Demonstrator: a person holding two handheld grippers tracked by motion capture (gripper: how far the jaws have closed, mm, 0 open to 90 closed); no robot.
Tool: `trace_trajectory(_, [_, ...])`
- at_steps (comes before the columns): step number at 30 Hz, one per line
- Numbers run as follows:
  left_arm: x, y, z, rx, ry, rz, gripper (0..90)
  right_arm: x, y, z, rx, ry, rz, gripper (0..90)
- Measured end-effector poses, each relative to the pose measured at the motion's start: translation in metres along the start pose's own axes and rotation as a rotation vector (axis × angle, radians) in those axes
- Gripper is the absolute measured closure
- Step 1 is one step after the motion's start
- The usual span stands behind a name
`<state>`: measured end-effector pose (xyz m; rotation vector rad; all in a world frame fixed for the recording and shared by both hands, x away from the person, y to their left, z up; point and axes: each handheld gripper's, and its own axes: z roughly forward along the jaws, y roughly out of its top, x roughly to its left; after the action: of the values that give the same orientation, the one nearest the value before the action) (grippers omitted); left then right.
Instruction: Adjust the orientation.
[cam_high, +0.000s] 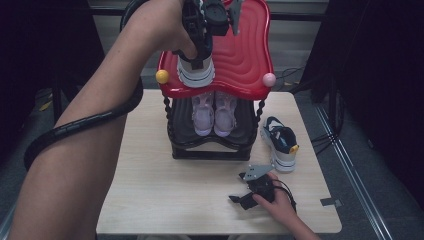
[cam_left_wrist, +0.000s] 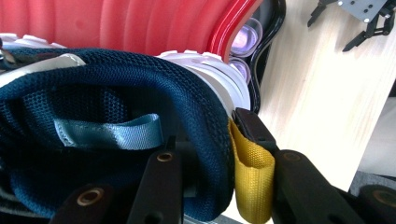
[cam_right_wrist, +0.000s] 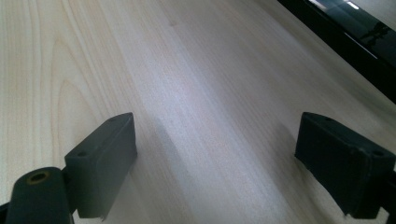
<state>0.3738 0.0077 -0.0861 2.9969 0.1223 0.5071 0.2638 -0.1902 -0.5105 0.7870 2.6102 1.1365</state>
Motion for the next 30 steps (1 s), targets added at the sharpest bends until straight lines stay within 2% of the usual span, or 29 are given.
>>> trace_trajectory(1, [0.001, 0.001, 0.002, 0.004, 0.006, 0.023, 72.3, 0.0, 0.0, 0.0, 0.0, 0.0, 0.0, 11.7])
trace_trajectory(3, [0.002, 0.002, 0.004, 0.002, 0.007, 0.028, 72.2, 0.0, 0.0, 0.0, 0.0, 0.0, 0.0, 11.8])
trace_trajectory(8, [0.003, 0.006, 0.009, 0.003, 0.0, 0.036, 72.1, 0.0, 0.0, 0.0, 0.0, 0.0, 0.0, 11.8])
trace_trajectory(14, [0.008, 0.011, 0.011, 0.012, 0.017, 0.046, 72.0, 0.0, 0.0, 0.0, 0.001, 0.0, 0.001, 11.7])
trace_trajectory(15, [0.008, 0.011, 0.011, 0.013, 0.016, 0.035, 71.9, 0.0, 0.0, 0.0, 0.001, 0.0, 0.001, 11.7])
trace_trajectory(21, [0.012, 0.017, 0.014, 0.012, 0.028, 0.06, 71.9, 0.0, 0.0, 0.0, 0.001, 0.0, 0.001, 11.8])
trace_trajectory(24, [0.014, 0.018, 0.018, 0.011, 0.023, 0.062, 71.8, 0.0, 0.0, 0.0, 0.0, 0.0, 0.001, 11.8])
trace_trajectory(30, [0.018, 0.018, 0.022, 0.015, 0.04, 0.067, 71.5, 0.0, 0.0, 0.0, 0.0, 0.0, 0.001, 11.7])
